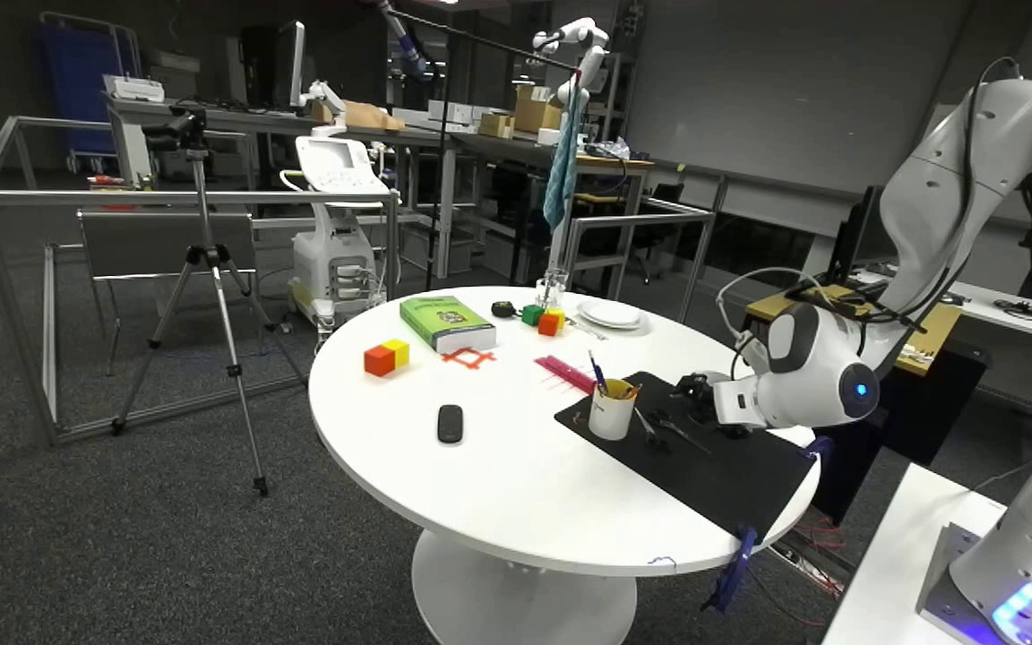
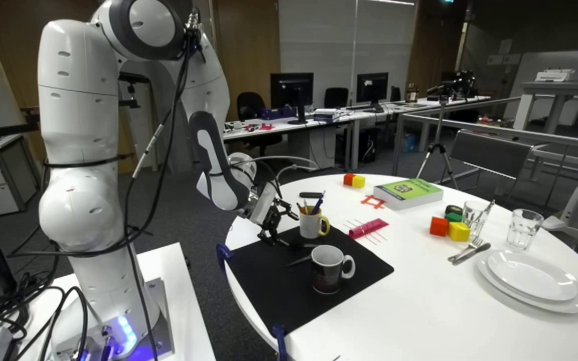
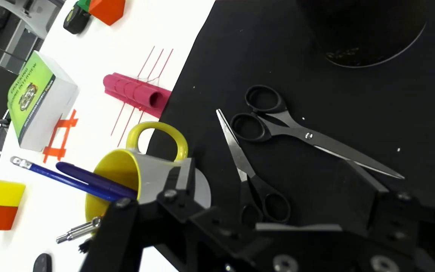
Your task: Put the scissors on the black mat
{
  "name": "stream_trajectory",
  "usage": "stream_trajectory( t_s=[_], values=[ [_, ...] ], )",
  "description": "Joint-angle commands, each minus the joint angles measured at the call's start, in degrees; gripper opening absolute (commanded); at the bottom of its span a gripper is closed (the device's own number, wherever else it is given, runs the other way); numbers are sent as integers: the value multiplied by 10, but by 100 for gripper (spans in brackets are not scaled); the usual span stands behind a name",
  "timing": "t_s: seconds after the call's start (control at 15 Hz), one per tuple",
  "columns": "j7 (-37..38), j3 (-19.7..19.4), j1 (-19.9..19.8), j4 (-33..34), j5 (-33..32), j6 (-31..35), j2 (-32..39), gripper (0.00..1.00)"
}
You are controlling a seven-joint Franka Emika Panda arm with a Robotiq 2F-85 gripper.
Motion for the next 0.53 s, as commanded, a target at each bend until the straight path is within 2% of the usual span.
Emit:
stream_trajectory(
  t_s=[0.0,0.47],
  values=[
    [-48,-15,-18,4,32,72,-44,100],
    [-151,-62,-33,20,134,190,-84,100]
  ],
)
